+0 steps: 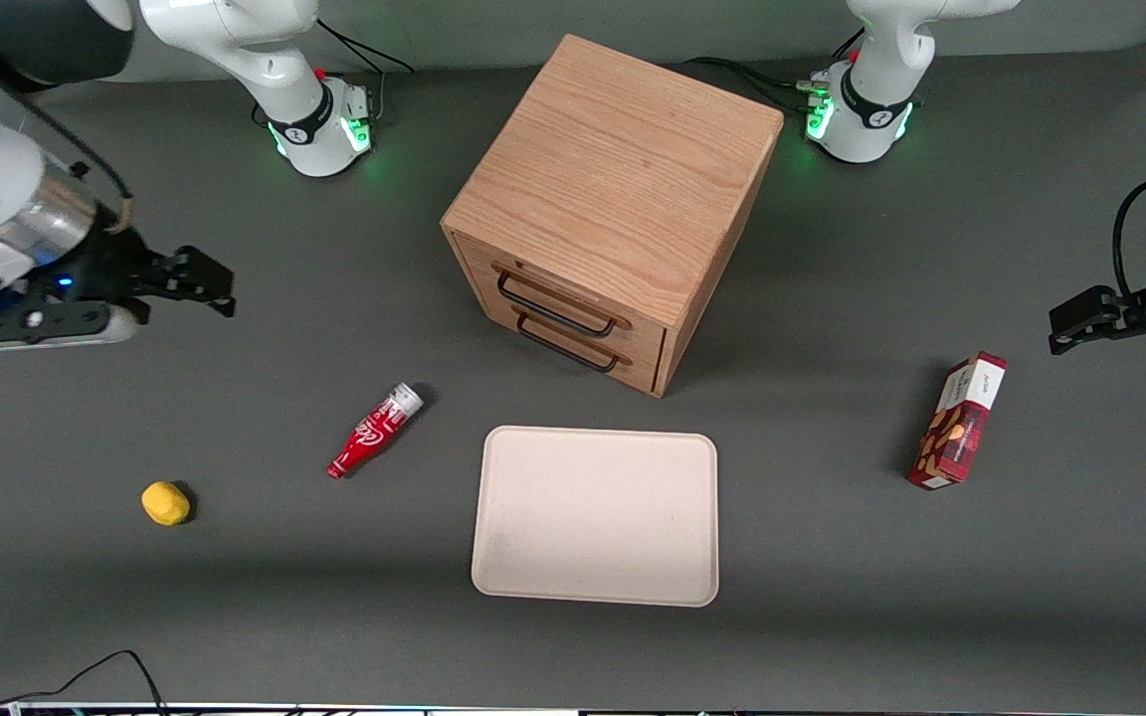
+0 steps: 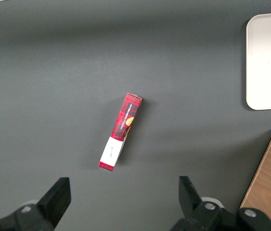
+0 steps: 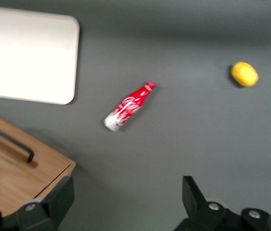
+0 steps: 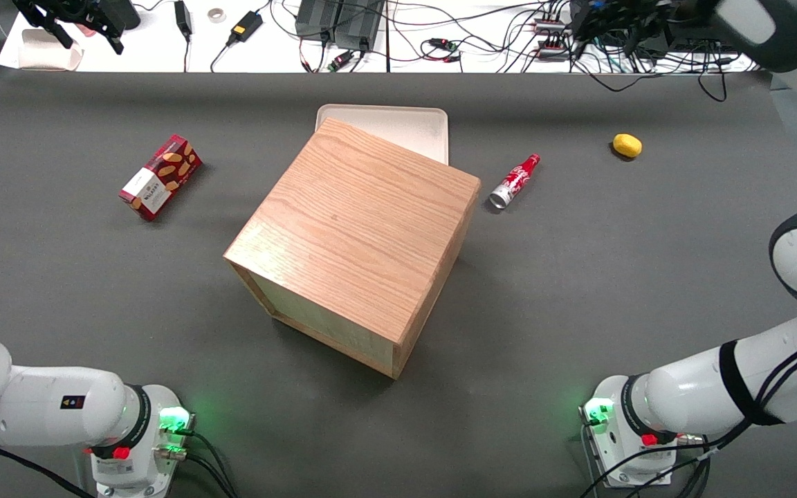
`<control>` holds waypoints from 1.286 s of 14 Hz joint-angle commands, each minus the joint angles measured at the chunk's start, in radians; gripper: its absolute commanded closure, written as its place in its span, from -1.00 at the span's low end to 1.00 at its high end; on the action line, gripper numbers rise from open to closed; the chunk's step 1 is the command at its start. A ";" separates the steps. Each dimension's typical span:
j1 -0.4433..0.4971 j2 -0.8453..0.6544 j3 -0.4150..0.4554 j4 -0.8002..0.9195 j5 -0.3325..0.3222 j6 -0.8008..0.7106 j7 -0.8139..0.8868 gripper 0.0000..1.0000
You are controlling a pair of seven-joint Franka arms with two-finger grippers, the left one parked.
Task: Open upper drawer
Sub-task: 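Move the right gripper to the upper drawer's black handle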
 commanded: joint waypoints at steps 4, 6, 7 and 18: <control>0.001 0.090 0.153 0.027 0.004 -0.003 -0.312 -1.00; 0.001 0.133 0.199 0.030 0.010 0.032 -0.381 -1.00; 0.001 0.159 0.231 0.030 0.008 0.041 -0.459 -1.00; 0.098 0.434 0.353 0.148 0.082 0.207 -0.525 -1.00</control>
